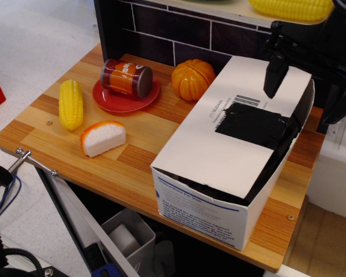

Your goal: Open white1fbox flap

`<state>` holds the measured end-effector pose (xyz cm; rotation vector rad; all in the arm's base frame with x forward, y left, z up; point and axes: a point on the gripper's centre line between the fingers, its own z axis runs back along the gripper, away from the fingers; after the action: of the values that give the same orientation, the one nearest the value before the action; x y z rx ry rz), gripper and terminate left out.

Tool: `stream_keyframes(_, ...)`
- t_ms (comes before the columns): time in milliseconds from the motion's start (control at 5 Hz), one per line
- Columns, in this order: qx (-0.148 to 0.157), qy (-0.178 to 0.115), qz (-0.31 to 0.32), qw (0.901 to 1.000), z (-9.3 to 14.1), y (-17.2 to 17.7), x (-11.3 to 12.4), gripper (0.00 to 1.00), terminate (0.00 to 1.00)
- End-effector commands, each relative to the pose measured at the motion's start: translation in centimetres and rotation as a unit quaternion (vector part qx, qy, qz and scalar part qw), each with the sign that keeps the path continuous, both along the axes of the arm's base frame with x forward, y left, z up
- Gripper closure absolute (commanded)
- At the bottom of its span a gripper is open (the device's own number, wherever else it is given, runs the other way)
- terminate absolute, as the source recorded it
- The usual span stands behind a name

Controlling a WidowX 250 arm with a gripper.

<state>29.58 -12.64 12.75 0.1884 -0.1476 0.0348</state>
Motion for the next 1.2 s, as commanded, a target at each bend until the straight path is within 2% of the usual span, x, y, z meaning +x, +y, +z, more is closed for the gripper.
stream_keyframes(0,0.0,0.0,0.0,1.0,0.0,0.0,0.0,0.0,0.0)
stream_keyframes(200,0.045,0.0,0.016,0.9989,-0.5,0.4,0.2,0.0,0.0)
stream_keyframes(400,0.065,0.003,0.03,0.9974,-1.1,0.5,0.1,0.0,0.0)
stream_keyframes(600,0.072,0.007,0.029,0.9969,-1.7,0.8,0.1,0.0,0.0)
stream_keyframes(1000,0.102,-0.008,0.012,0.9947,-2.7,1.4,0.5,0.0,0.0)
